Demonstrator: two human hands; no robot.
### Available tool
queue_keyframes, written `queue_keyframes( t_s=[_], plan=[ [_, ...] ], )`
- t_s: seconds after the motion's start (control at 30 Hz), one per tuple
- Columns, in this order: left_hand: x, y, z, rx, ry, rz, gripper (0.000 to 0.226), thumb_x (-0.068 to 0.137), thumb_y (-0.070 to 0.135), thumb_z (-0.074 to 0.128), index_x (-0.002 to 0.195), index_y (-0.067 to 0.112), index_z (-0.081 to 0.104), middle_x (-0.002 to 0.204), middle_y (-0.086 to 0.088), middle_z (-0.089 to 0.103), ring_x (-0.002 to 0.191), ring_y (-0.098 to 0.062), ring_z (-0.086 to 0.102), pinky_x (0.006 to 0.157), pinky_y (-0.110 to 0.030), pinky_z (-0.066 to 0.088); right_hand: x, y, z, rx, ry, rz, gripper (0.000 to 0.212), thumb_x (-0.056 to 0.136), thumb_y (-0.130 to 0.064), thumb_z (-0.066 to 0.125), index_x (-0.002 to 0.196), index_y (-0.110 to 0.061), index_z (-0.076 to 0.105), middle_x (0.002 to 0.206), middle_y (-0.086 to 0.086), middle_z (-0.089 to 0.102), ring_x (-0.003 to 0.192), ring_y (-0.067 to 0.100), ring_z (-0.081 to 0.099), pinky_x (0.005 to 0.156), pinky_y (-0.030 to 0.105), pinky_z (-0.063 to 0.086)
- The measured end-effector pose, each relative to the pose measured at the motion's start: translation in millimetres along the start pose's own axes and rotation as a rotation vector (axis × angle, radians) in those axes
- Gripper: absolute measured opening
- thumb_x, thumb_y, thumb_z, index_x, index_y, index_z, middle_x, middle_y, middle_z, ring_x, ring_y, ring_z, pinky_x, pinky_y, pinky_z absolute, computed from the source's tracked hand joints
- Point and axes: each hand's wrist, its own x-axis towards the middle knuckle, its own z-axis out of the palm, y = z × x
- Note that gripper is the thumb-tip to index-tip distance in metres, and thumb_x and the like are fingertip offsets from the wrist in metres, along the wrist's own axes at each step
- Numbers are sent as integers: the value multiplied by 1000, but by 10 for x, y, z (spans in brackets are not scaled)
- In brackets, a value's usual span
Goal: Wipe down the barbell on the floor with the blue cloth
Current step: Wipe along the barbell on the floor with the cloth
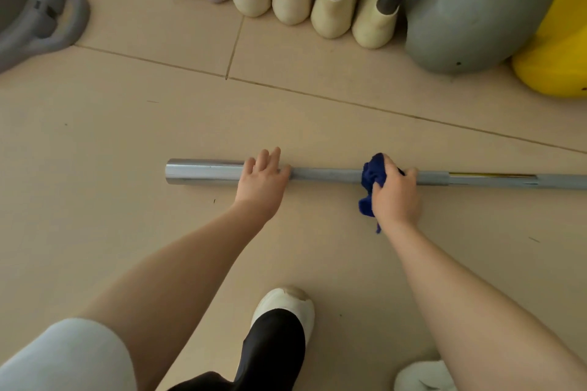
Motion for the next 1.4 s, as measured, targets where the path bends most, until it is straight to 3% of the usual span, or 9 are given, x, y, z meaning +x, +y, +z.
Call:
queue_keyframes(
  t_s=[0.07, 0.17, 0.33, 0.57, 0.83, 0.93, 1.07, 1.27, 1.4],
  plan=[
    [21, 1, 22, 107, 143, 94, 63, 56, 8, 73, 117, 18, 61, 120, -10, 59, 109, -28, 43, 85, -34, 46, -118, -150, 123, 58, -20, -22, 46, 88, -18, 53, 131, -33, 44, 119, 14, 43, 88, 41, 59, 73, 45, 52],
    [29, -12, 94, 154, 182, 179, 63, 38, 11, 80, 100, 17, 72, 80, -1, 67, 74, -23, 62, 66, -29, 52, -370, -355, 367, 62, -218, -243, 58, 86, -15, 54, 137, -37, 37, 129, 11, 39, 96, 38, 59, 76, 43, 53],
    [-5, -13, 92, 108, 216, 221, 68, 36, -3, 76, 103, 6, 70, 80, -10, 66, 64, -30, 63, 77, -39, 56, -243, -213, 252, -123, -264, -328, 63, 87, -15, 52, 140, -41, 29, 128, 10, 38, 88, 38, 59, 71, 40, 50],
    [35, -18, 72, 49, 182, 194, 71, 32, -6, 74, 102, 8, 71, 79, -9, 66, 63, -29, 63, 75, -39, 56, 62, 288, -180, -311, -155, -292, 67, 85, -17, 57, 140, -41, 28, 118, 12, 41, 81, 39, 60, 68, 39, 47],
    [73, 81, 26, 136, 123, 191, 79, 34, -2, 76, 112, 11, 68, 113, -19, 66, 95, -36, 65, 85, -52, 51, 309, 493, -382, -282, -12, 7, 48, 90, -18, 51, 134, -30, 38, 118, 18, 41, 79, 42, 60, 67, 43, 52],
    [106, 246, -111, 104, 66, 199, 81, 39, 7, 80, 118, 14, 63, 120, -15, 63, 100, -32, 64, 85, -49, 50, 156, 111, -242, -309, -148, -134, 56, 92, -21, 50, 142, -27, 26, 128, 15, 38, 92, 40, 61, 75, 39, 49],
    [160, 394, -120, 114, -66, 234, 75, 84, 11, 53, 148, 14, 13, 152, -7, 19, 131, -27, 35, 106, -38, 29, -79, -315, 3, -263, -357, -238, 72, 87, -17, 57, 146, -27, 17, 136, 14, 31, 98, 36, 59, 71, 36, 46],
    [229, 413, -115, 90, -124, 203, 78, 87, 11, 49, 149, 13, 1, 156, -7, 6, 138, -25, 22, 108, -36, 28, 95, -78, -173, -293, -301, -335, 62, 88, -7, 45, 141, -33, 25, 135, 13, 33, 89, 35, 60, 67, 37, 53],
    [300, 433, -179, -14, -177, 122, 75, 89, 14, 47, 149, 18, 2, 158, -4, 3, 142, -23, 14, 113, -35, 21, 251, 13, -323, -375, -231, -333, 58, 88, -9, 47, 138, -32, 30, 123, 12, 40, 82, 32, 60, 60, 32, 43]
  ],
)
